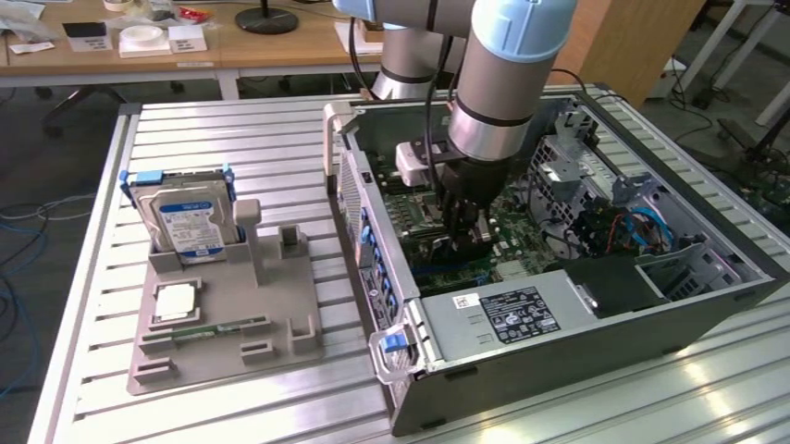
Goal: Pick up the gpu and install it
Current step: 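Insert the gpu into the slot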
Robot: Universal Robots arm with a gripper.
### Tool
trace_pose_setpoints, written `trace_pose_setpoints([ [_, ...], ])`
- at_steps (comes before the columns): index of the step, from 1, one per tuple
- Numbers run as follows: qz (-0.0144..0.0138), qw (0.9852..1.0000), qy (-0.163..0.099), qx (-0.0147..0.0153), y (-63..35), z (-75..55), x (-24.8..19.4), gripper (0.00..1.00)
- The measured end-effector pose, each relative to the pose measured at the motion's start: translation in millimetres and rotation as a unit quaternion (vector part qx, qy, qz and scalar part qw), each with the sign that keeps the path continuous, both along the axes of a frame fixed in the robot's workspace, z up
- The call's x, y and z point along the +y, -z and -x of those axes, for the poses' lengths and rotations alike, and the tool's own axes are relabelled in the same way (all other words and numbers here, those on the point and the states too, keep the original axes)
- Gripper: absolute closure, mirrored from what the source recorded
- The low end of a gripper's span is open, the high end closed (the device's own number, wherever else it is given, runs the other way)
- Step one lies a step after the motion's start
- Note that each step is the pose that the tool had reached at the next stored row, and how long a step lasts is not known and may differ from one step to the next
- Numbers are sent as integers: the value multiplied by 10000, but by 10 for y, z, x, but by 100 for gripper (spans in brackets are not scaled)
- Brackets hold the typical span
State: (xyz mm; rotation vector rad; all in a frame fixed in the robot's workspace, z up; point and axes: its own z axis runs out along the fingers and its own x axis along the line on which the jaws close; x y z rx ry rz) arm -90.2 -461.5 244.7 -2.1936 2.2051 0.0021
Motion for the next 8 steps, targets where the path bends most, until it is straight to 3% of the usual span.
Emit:
trace_pose_setpoints([
  [8,2,10000,3,0,0,5,0,73],
])
